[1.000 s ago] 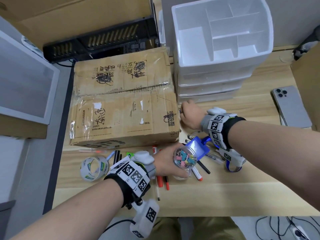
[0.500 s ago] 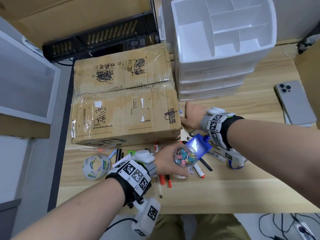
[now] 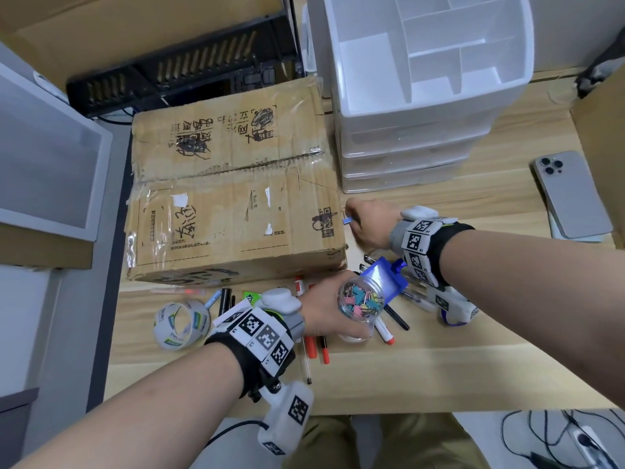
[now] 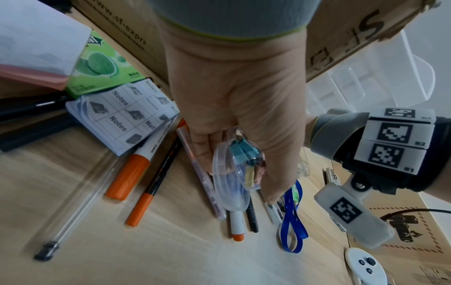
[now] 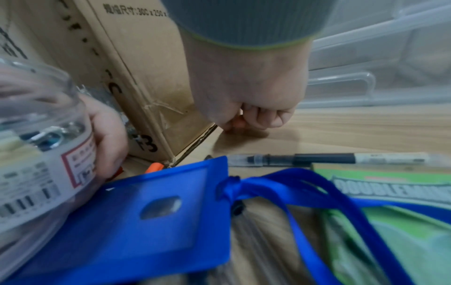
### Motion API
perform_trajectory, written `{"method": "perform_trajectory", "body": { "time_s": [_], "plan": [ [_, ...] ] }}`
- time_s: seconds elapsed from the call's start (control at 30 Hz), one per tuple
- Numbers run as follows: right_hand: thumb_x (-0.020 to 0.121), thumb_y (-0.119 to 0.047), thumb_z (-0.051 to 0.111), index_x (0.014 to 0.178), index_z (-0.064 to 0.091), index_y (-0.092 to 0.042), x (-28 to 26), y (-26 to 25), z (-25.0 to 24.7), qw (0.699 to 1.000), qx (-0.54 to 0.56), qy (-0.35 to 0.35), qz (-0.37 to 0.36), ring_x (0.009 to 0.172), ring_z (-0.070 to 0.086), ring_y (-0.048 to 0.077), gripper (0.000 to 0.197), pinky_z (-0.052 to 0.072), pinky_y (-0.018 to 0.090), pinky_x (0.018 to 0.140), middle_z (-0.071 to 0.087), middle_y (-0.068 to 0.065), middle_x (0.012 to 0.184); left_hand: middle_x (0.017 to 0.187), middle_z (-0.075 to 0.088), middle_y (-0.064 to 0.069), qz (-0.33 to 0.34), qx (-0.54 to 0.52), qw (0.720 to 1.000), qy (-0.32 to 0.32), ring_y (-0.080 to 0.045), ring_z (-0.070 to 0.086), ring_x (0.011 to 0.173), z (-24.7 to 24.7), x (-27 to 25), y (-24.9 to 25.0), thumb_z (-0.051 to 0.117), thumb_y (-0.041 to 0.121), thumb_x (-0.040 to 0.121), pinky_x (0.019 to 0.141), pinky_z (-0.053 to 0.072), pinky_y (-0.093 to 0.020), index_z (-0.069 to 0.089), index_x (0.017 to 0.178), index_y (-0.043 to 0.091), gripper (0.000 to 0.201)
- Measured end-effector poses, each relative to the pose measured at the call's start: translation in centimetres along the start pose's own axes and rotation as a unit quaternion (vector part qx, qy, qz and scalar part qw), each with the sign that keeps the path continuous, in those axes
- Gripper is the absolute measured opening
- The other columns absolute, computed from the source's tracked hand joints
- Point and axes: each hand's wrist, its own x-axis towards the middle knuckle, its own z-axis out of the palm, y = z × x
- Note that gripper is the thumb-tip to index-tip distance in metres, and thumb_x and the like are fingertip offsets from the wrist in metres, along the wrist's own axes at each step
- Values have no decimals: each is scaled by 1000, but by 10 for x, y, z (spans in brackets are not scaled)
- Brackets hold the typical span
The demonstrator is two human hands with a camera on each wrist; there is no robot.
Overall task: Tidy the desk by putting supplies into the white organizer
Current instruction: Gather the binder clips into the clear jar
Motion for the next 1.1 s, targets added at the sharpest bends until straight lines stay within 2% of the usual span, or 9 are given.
{"method": "perform_trajectory", "body": {
  "time_s": [0.23,0.33,0.43,0.6,0.7,0.8,0.93,1.0,1.1],
  "plan": [
    [84,-21,55,110,53,-24,-15,27,-27,997,-43,-64,-5,84,62,28,26,51,33,70,67,2,98,104,70,8,10,20,1000,3,-6,69,95,2,5,5,91,16,62,83,59,-26,58,114,26,62],
    [78,-34,64,111,54,-22,-21,35,-33,998,-13,-50,22,88,62,26,37,48,31,71,67,0,100,106,69,9,13,26,1000,2,-4,69,96,2,8,7,91,16,63,80,57,-19,57,116,26,64],
    [74,-47,67,102,57,-19,-23,27,-29,1000,-18,-15,19,82,61,23,41,50,31,68,63,-1,92,107,68,10,11,35,999,2,-2,68,97,2,10,7,92,19,61,80,57,-18,56,118,27,67],
    [77,-29,64,85,65,-13,-21,16,-22,998,-42,-37,41,72,64,24,18,58,35,66,68,5,81,105,67,12,9,39,999,2,2,66,93,5,9,7,93,17,63,76,53,-11,56,118,26,67],
    [84,-30,62,74,62,-5,-25,19,-31,994,41,-51,83,65,59,25,27,47,28,58,63,7,68,102,68,14,4,36,999,8,4,66,89,6,9,6,92,16,63,73,52,-9,57,118,25,67],
    [89,-28,54,72,60,-8,-35,22,-45,967,190,-94,142,62,51,26,27,44,31,61,57,10,67,106,69,11,-6,30,999,18,0,68,94,10,6,9,92,18,62,77,54,-14,56,121,26,70],
    [91,-13,42,74,46,-11,-53,23,-63,848,427,-229,216,41,35,13,17,27,20,42,52,8,65,110,71,7,-14,28,999,18,-6,69,98,11,8,13,92,17,61,81,56,-17,56,122,24,71],
    [94,-8,40,82,50,-9,-62,22,-73,834,440,-267,199,40,38,10,15,29,19,40,52,7,67,112,71,3,-13,23,999,17,-6,69,96,13,8,20,91,12,64,77,54,-12,56,122,20,69],
    [96,-4,44,92,56,-6,-76,17,-91,849,410,-292,161,46,45,11,13,35,19,40,55,8,70,111,71,0,-8,20,1000,12,-7,67,94,16,12,33,89,8,67,75,53,-10,57,122,16,65]
  ]
}}
